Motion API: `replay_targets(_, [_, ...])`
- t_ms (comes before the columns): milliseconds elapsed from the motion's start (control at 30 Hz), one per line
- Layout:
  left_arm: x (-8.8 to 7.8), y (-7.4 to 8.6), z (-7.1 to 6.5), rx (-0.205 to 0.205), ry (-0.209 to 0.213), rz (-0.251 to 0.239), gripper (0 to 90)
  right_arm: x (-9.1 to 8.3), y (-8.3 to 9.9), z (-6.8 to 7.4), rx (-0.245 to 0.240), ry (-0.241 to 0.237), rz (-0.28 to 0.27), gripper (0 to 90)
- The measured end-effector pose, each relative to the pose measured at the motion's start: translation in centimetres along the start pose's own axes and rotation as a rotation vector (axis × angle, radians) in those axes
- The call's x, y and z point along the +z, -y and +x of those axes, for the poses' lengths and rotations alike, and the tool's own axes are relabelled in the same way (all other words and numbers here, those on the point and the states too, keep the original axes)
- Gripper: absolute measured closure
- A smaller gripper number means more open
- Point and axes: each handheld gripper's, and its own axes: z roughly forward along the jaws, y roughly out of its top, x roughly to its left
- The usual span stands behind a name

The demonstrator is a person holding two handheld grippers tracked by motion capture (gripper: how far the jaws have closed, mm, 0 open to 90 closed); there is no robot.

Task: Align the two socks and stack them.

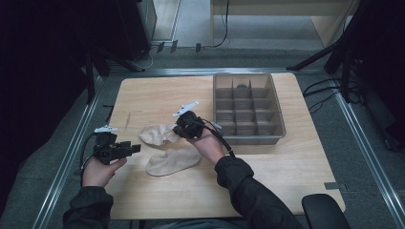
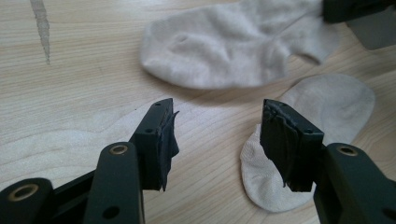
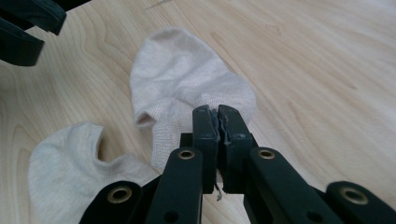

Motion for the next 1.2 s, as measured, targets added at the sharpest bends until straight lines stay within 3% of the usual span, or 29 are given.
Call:
replay_targets(167, [0.0, 0.0, 0.0, -0.001, 0.0, 0.0, 44.3, -1.5, -0.8, -0.1, -0.01, -0.007, -0.004, 86.9])
replay_targets(500, [0.0, 0.0, 0.0, -0.002, 0.0, -0.001, 44.2, -5.9, -3.0, 0.0, -0.059, 0.002, -0.015, 86.9])
replay_targets(533, [0.0, 0.0, 0.0, -0.002, -0.001, 0.0, 44.2, -7.0, -3.3, -0.1, -0.075, 0.008, -0.006, 86.8])
replay_targets(800, [-0.1, 0.0, 0.0, -0.003, -0.005, -0.001, 44.3, -9.6, -3.2, -0.8, -0.094, 0.028, 0.034, 86.8])
replay_targets(1033, [0.0, 0.0, -0.1, 0.001, -0.004, 0.002, 44.2, -9.2, -2.8, -1.2, -0.088, 0.017, 0.073, 86.5])
replay_targets(1200, [0.0, 0.1, 0.0, -0.003, 0.0, 0.002, 44.2, -7.4, -3.0, -0.6, -0.095, 0.0, 0.115, 86.5])
